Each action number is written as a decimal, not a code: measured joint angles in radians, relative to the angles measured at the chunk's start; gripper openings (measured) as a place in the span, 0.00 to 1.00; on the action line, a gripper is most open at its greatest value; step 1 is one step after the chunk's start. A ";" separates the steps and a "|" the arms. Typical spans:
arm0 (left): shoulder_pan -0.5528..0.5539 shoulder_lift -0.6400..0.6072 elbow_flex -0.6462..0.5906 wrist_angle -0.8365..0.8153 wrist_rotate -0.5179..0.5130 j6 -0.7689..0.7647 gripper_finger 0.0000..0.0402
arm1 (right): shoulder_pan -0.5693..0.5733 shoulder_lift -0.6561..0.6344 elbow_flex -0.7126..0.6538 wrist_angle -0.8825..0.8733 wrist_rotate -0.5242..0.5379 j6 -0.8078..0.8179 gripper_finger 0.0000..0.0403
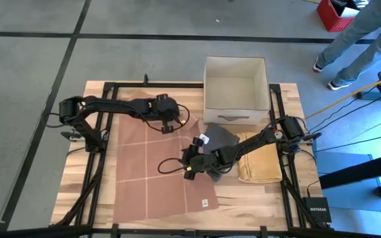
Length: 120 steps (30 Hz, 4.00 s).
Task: Fold towel
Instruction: Fold the brown towel
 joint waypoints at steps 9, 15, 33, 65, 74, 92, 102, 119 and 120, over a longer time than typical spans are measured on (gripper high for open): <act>0.017 0.011 -0.024 -0.005 0.075 -0.019 0.11 | -0.035 0.078 -0.003 0.061 -0.156 0.040 0.55; -0.010 0.007 0.027 -0.094 0.081 -0.015 0.31 | -0.075 0.095 -0.003 -0.002 -0.209 0.112 0.55; 0.119 0.125 0.023 0.097 0.498 0.062 0.37 | -0.072 0.095 -0.003 -0.040 -0.210 0.069 0.55; 0.168 0.211 0.021 0.071 0.593 0.122 0.37 | -0.072 0.095 -0.003 -0.018 -0.208 0.072 0.55; 0.165 0.238 0.020 0.075 0.788 0.118 0.37 | -0.072 0.095 -0.003 -0.016 -0.208 0.072 0.55; 0.158 0.243 0.020 0.068 0.805 0.160 0.01 | -0.072 0.095 -0.003 -0.016 -0.208 0.071 0.55; 0.162 0.078 0.091 0.045 0.560 0.152 0.00 | -0.072 0.095 -0.003 -0.010 -0.192 0.071 0.55; 0.306 0.124 0.106 0.526 0.313 0.323 0.01 | -0.072 0.095 -0.003 0.001 -0.192 0.071 0.55; 0.309 0.137 0.106 0.539 0.313 0.337 0.01 | -0.072 0.095 -0.003 0.001 -0.193 0.071 0.55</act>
